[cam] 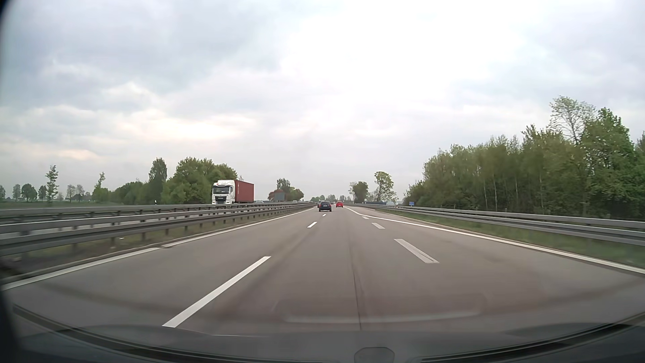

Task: Follow the waypoints while adhering to traffic rules and regulations

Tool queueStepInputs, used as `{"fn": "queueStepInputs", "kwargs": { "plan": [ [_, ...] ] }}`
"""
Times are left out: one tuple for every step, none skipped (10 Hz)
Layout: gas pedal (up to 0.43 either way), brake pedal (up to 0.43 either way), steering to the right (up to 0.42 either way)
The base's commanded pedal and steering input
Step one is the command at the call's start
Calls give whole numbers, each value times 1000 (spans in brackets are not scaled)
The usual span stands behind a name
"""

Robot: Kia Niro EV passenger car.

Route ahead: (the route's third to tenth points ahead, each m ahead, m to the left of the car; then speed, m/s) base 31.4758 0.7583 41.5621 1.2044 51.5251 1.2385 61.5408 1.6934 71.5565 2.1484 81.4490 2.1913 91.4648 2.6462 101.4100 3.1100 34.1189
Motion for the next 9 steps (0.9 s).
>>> {"fn": "queueStepInputs", "kwargs": {
  "plan": [
    [280,0,-3],
    [280,0,-3],
    [280,0,-3],
    [280,0,-3],
    [280,0,-3],
    [280,0,-3],
    [280,0,-3],
    [280,0,-3],
    [280,0,-4]
  ]
}}
